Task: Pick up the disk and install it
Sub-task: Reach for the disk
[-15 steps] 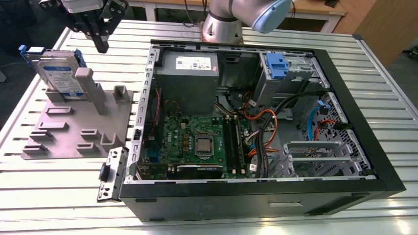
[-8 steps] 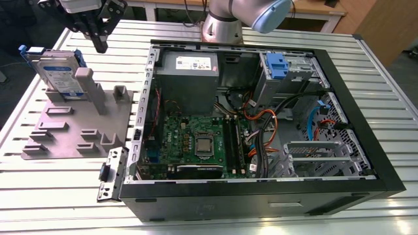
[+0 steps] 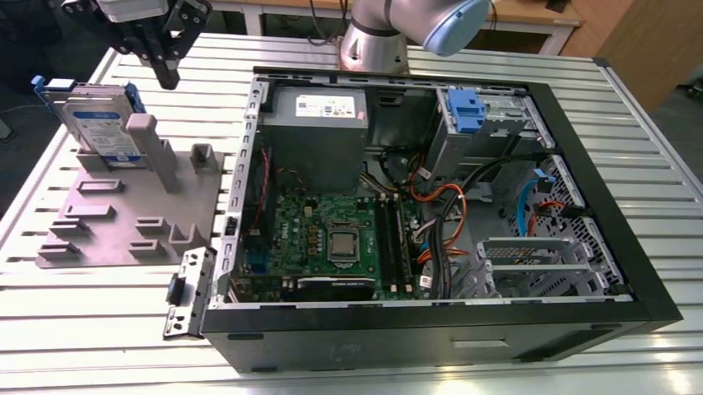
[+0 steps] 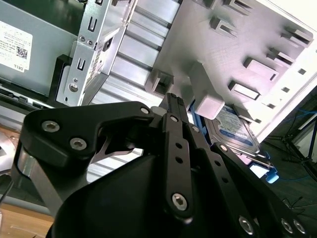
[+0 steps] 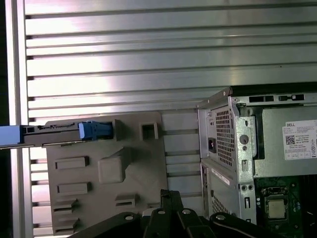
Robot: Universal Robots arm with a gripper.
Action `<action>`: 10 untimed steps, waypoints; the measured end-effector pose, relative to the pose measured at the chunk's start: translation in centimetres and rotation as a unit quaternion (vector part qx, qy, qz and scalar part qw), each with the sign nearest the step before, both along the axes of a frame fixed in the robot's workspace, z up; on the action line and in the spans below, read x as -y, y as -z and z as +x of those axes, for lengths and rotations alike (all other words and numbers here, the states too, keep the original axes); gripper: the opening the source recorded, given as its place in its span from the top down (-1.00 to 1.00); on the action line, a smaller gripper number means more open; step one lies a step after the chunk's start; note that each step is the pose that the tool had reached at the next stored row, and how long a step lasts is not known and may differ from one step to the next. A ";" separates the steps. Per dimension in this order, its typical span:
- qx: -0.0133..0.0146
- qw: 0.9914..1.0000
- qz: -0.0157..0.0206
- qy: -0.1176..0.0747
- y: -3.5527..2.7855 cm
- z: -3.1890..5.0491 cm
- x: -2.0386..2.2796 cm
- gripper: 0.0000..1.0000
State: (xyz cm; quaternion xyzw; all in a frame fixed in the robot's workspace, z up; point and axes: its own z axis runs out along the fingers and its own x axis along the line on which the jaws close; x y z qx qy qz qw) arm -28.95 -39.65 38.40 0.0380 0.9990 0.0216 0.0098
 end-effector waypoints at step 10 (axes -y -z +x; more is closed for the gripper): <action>0.000 1.000 0.000 0.000 0.02 -0.24 0.00 0.79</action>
